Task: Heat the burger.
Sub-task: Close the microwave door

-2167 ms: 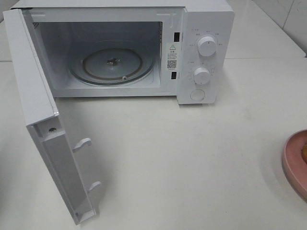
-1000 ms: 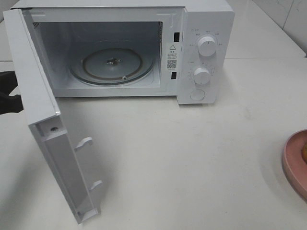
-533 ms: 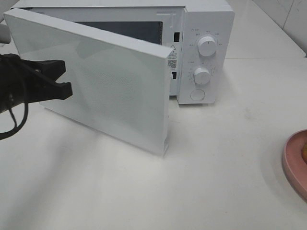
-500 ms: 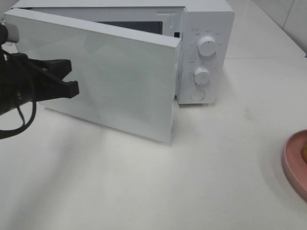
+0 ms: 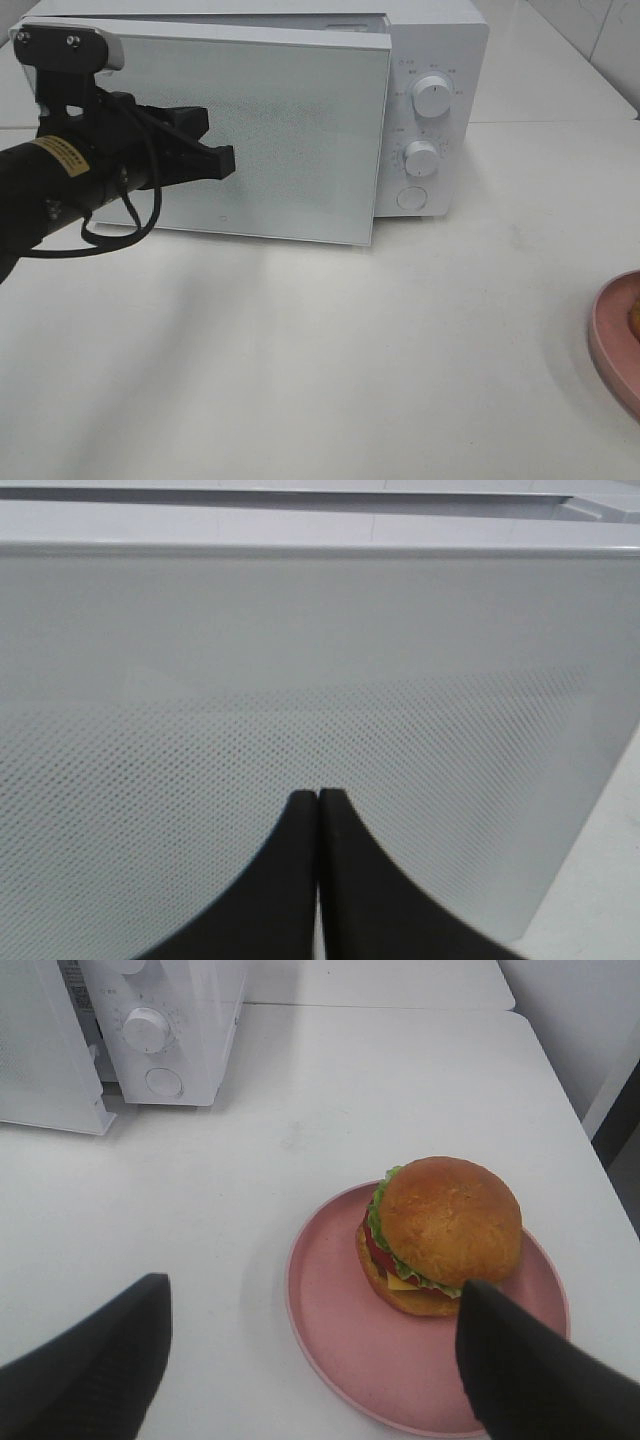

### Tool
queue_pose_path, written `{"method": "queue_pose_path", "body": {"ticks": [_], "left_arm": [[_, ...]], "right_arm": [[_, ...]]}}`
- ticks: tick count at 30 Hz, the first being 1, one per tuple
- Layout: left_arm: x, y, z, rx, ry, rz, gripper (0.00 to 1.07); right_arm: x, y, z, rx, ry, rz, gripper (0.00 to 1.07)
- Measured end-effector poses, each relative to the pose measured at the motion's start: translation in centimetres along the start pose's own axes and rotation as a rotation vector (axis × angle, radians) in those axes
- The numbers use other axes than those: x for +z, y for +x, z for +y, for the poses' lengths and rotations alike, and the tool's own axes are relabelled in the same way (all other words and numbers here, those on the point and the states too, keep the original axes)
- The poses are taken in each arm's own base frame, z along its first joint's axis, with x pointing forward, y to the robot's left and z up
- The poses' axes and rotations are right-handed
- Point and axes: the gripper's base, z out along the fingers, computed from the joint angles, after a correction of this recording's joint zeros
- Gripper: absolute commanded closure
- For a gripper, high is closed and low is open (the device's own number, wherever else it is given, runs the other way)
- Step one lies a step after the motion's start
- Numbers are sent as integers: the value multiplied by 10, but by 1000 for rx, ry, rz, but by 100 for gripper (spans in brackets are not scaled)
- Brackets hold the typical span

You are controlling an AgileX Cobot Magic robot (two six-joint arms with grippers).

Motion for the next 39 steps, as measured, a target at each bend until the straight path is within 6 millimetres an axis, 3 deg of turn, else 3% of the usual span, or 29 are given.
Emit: {"method": "queue_pose_path", "body": {"ticks": [39], "left_arm": [[83,-7,-41,-30,64,-40,107]], "right_arm": [[0,0,0,0,0,0,31]]}}
